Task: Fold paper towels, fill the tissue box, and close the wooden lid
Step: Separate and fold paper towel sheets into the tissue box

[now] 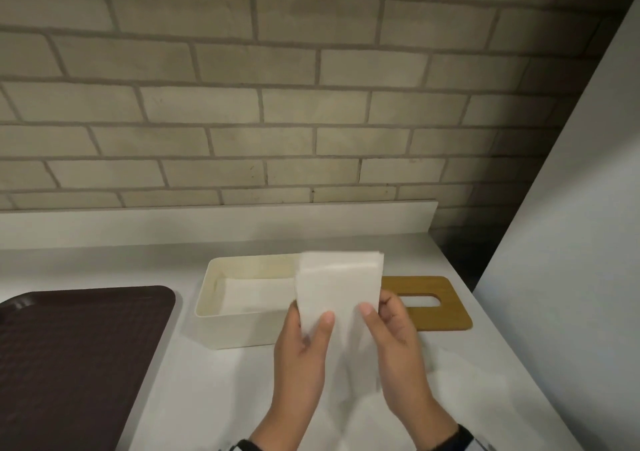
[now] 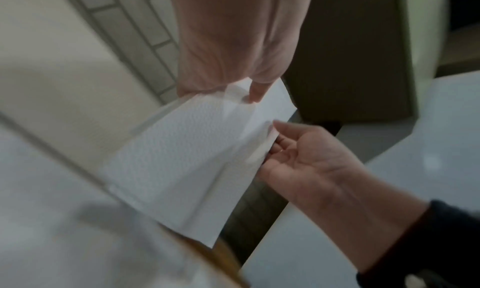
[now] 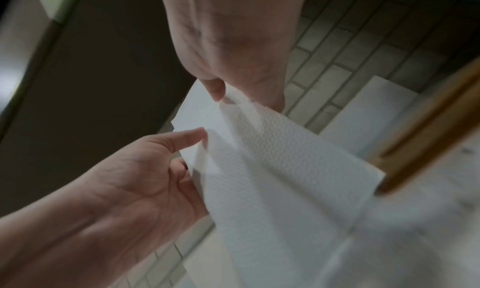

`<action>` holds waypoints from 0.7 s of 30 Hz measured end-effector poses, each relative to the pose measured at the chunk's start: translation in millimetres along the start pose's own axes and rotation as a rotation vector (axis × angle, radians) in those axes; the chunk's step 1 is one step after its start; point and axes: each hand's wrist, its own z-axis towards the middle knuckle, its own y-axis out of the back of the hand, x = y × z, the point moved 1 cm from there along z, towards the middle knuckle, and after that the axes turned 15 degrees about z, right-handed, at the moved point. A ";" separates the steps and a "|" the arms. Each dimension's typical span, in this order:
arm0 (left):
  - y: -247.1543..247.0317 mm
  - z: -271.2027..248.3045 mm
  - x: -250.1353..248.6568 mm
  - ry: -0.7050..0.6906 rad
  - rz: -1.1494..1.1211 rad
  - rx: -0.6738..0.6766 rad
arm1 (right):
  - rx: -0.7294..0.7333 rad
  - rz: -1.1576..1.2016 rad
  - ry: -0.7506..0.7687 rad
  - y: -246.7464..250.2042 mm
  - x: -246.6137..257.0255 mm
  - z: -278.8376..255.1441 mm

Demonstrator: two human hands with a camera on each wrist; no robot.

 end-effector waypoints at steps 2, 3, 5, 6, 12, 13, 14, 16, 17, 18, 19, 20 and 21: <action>-5.5 -7.4 15.8 0.094 0.031 0.008 | -0.040 -0.043 -0.022 5.7 -16.5 -5.6; -6.6 -8.4 16.7 0.108 0.039 0.007 | -0.052 -0.049 -0.026 5.6 -19.0 -6.6; -6.2 -5.3 10.4 0.082 0.022 -0.010 | -0.040 -0.023 -0.012 0.7 -14.3 -4.9; -4.7 -2.4 5.0 0.056 -0.001 -0.016 | -0.021 0.009 0.007 -2.0 -9.5 -3.3; 2.0 2.9 8.7 0.086 -0.053 0.006 | 0.007 0.063 -0.036 -3.7 -11.1 -4.1; 1.5 1.4 11.3 0.105 -0.045 0.007 | -0.005 0.043 -0.045 -2.2 -14.8 -5.0; 0.9 1.4 12.8 0.112 -0.041 0.008 | -0.019 0.032 -0.046 -0.4 -17.4 -4.8; -0.5 3.7 13.2 0.090 -0.047 0.022 | -0.022 0.037 -0.036 1.1 -18.0 -2.1; -0.7 5.0 12.6 0.077 -0.051 0.027 | -0.009 0.044 -0.036 1.5 -17.5 -0.8; -0.5 6.4 11.9 0.072 -0.051 0.020 | 0.013 0.043 -0.046 1.4 -17.3 0.2; 0.6 7.8 11.1 0.075 -0.052 0.001 | 0.042 0.025 -0.069 1.2 -17.8 1.1; 2.3 9.1 9.7 0.090 -0.070 -0.025 | 0.075 -0.035 -0.099 2.0 -18.6 2.1; 5.0 10.5 7.9 0.115 -0.110 -0.046 | 0.105 -0.157 -0.126 4.9 -19.8 4.6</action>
